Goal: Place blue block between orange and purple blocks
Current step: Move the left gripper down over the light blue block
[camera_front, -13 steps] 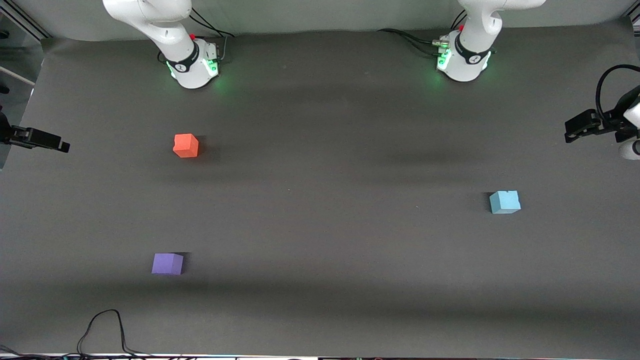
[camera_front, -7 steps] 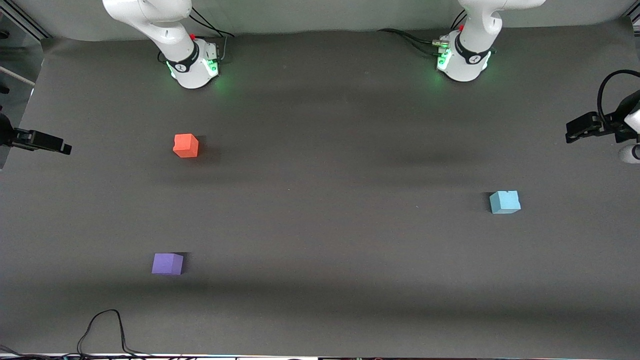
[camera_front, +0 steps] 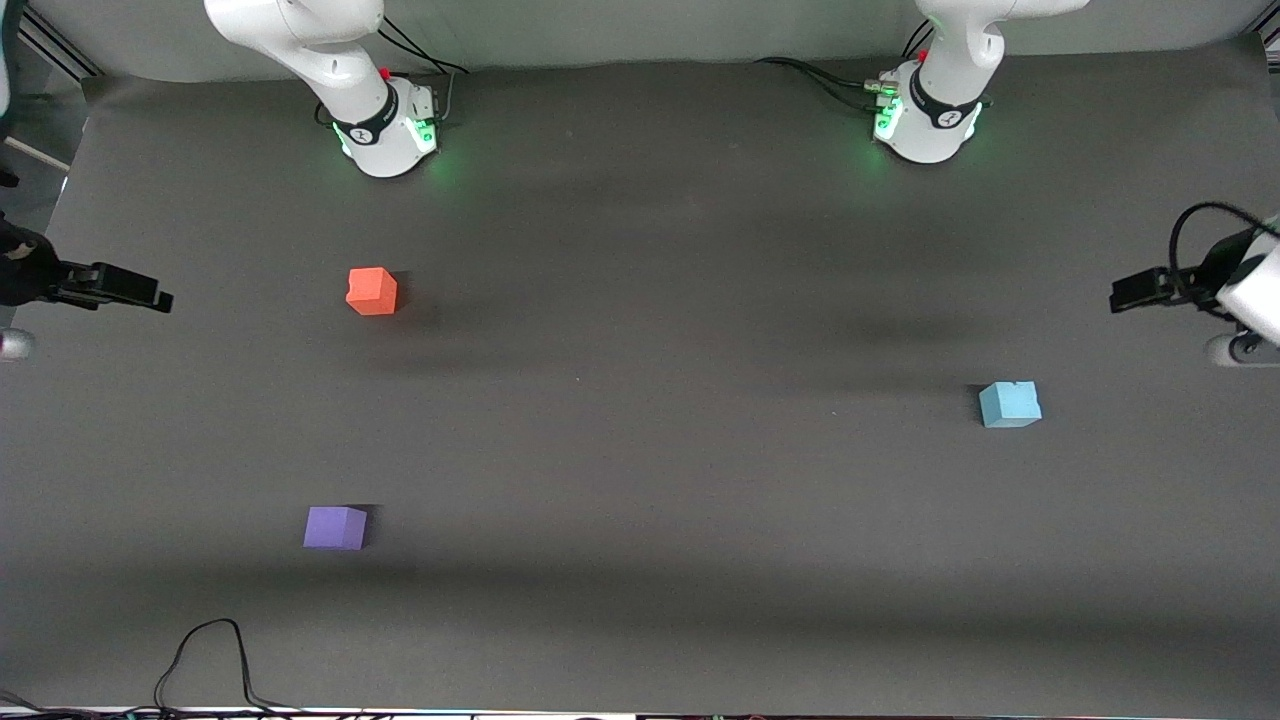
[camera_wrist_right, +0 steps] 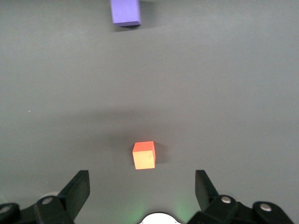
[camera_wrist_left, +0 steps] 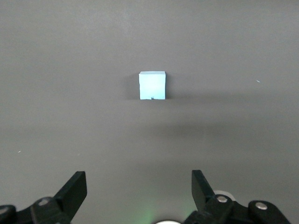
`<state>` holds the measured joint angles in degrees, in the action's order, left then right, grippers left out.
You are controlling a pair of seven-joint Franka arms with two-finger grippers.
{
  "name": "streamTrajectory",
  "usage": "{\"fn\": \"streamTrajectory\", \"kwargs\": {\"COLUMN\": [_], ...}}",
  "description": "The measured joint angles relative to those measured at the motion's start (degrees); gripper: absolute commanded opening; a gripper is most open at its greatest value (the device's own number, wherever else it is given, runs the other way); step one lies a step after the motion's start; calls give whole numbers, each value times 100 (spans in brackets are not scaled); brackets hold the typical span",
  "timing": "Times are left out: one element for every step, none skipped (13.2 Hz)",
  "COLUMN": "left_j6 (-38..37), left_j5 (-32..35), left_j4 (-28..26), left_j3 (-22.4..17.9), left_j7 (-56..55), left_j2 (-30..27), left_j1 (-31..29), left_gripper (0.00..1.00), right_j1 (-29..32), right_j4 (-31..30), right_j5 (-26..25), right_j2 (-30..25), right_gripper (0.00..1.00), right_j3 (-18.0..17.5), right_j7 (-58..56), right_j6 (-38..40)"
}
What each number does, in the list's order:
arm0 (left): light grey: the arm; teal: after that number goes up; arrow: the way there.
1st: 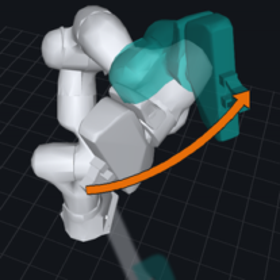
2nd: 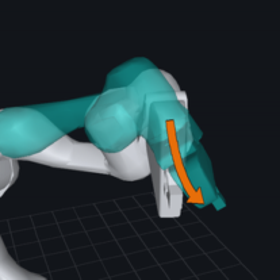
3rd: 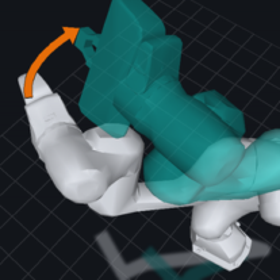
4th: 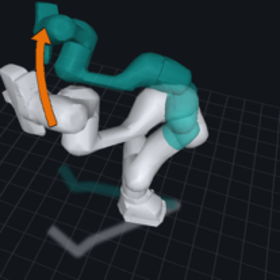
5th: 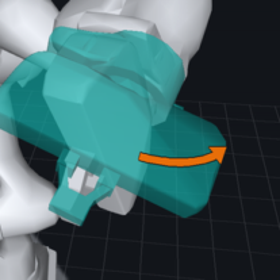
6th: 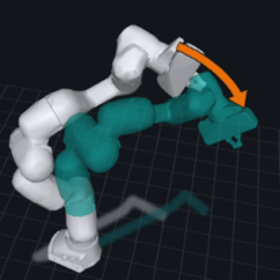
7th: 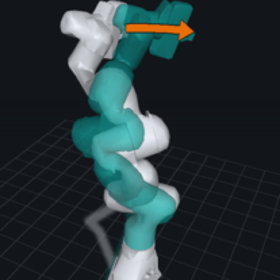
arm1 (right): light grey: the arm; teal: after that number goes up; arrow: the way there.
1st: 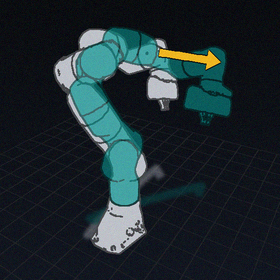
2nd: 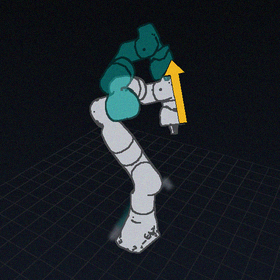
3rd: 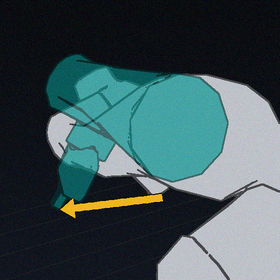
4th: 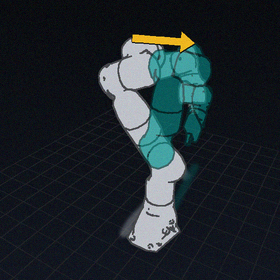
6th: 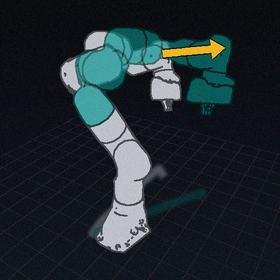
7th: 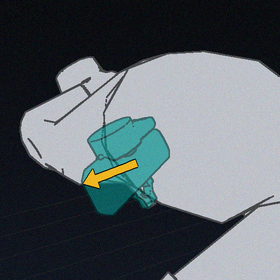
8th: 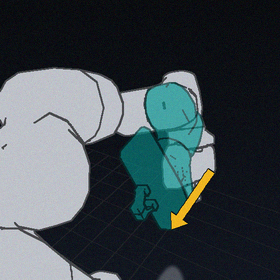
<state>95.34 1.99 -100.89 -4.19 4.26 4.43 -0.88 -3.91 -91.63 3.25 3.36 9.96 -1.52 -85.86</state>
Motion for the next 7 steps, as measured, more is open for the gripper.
{"fn": "streamTrajectory", "kwargs": {"left_j6": [350,751,1178,1601,1922,2200,2507], "left_j5": [-4,-9,-16,-20,-22,-23,-23], "left_j4": [-322,-714,-1104,-1475,-1732,-1883,-1955], "left_j3": [0,6,20,34,39,41,45], "left_j7": [9,15,17,17,17,17,18], "left_j2": [31,64,105,172,284,452,673], "left_j1": [-13,-14,-14,-14,-14,-14,-14], "left_gripper": [100,100,100,100,100,100,100], "right_j1": [-45,-51,-49,-44,-43,-40,-33], "right_j4": [4,7,10,11,11,12,15], "right_j5": [-4,-23,-89,-203,-289,-328,-343], "right_j2": [-5,-17,-36,-55,-71,-85,-94], "right_gripper": [100,100,100,100,100,100,100], "right_j3": [0,4,25,46,66,81,86], "right_j7": [0,0,-8,-43,-68,-82,-89], "right_j6": [-3,-33,-100,-143,-175,-190,-204]}}
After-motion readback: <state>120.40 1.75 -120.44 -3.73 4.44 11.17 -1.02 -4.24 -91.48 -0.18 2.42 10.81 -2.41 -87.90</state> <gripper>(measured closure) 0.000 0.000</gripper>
